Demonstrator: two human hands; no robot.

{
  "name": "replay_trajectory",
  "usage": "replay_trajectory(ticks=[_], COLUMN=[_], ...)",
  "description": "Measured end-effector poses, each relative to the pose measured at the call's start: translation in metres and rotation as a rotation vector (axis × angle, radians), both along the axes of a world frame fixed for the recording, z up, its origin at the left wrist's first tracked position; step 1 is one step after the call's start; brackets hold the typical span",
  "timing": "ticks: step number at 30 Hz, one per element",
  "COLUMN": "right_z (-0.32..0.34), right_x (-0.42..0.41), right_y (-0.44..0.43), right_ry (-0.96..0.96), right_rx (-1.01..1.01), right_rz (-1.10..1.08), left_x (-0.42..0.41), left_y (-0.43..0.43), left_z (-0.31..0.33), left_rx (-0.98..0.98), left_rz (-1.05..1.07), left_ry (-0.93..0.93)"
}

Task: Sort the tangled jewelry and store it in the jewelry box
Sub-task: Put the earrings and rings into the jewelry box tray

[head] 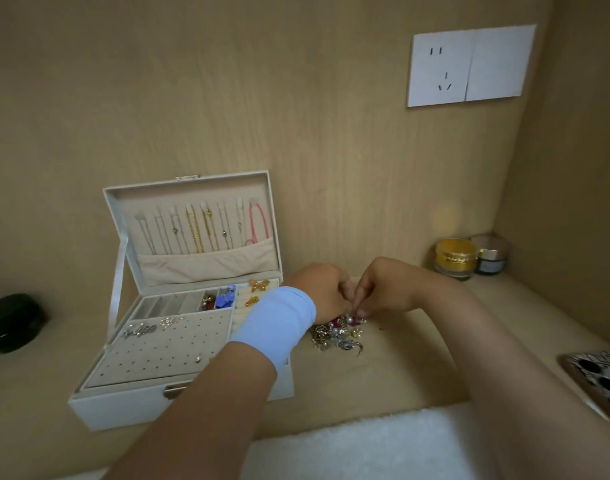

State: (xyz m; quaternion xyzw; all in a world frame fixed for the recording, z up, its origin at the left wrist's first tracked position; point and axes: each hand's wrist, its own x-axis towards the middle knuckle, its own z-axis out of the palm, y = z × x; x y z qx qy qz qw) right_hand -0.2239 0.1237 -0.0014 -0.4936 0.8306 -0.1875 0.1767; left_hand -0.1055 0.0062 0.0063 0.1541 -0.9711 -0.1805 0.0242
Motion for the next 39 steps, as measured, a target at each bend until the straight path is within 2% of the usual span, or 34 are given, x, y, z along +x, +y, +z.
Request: replay_trajectory(ticks=[6,14,16,20,24,31,36,39], right_z=[0.003,0.002,0.0,-0.004,-0.007,-0.011,-0.008,0.0], right_x=[-0.007,-0.011,-0.014,-0.018,-0.016,-0.018,-0.013,-0.008], right_y=[0.011,0.011,0.011,0.013,0.013,0.007,0.005,0.003], right_ry=[-0.178,-0.358,-0.297,-0.016,-0.036,0.115,0.119,0.102], right_rx=[-0.143,-0.364,-0.331,-0.127,-0.018,0.063,0.1,0.015], right_rz=[-0.059,-0.233,-0.23,-0.205,-0.236,-0.221,-0.194,-0.192], left_x=[-0.004,-0.006,-0.006,-0.002,0.0,-0.002,-0.003,0.001], left_y=[0.001,0.002,0.001,0.001,0.004,0.006,0.006,0.002], left_z=[-0.003,-0.001,0.0,-0.003,-0.005,0.003,0.006,0.008], left_rx=[0.141,0.285,0.262,0.249,0.116,-0.056,-0.08,-0.01], left_rz=[0.025,0.13,0.156,0.124,0.026,-0.029,-0.04,-0.02], left_ry=[0.063,0.264,0.262,0.219,0.098,-0.028,0.015,0.064])
